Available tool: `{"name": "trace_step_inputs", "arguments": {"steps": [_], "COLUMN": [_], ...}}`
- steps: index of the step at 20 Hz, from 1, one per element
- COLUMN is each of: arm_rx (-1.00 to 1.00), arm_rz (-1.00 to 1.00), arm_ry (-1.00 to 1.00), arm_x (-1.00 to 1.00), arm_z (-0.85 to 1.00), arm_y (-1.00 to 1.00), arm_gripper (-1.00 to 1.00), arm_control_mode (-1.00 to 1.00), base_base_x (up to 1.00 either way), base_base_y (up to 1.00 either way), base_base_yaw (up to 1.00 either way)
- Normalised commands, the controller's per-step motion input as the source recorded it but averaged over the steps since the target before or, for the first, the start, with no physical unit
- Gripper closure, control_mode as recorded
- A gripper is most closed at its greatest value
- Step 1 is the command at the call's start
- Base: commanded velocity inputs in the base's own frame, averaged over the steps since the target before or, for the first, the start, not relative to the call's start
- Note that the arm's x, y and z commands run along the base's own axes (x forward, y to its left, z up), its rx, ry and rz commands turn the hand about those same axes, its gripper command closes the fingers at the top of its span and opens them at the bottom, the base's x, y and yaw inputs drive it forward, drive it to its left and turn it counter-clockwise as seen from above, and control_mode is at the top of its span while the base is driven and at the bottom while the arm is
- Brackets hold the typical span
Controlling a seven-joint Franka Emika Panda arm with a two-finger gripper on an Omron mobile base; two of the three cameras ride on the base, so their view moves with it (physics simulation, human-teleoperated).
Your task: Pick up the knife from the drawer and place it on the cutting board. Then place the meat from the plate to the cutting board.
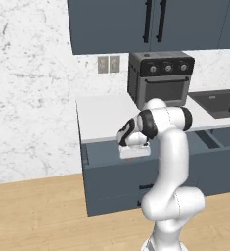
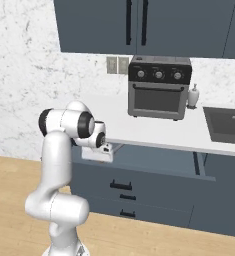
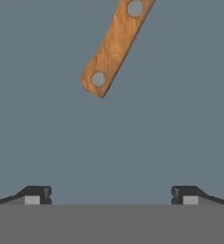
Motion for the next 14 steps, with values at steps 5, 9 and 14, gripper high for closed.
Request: {"name": "trace_step_inputs", "arguments": {"steps": [5, 9, 14], "arm_rx": [0.01, 0.01, 0.02], "arm_rz": [0.0, 0.0, 0.0], "arm_ry": [0.19, 0.21, 0.26], "arm_x": [-0.83, -1.0, -1.0], "arm_z": [0.0, 0.04, 0.2], "arm_y": [-0.09, -0.23, -0.35], "arm_gripper": [-1.0, -1.0, -1.0], "arm_control_mode": [-1.0, -1.0, -1.0], "base_base_x": [0.0, 0.0, 0.0], "base_base_y": [0.0, 0.0, 0.0], "base_base_yaw": [0.0, 0.0, 0.0]}}
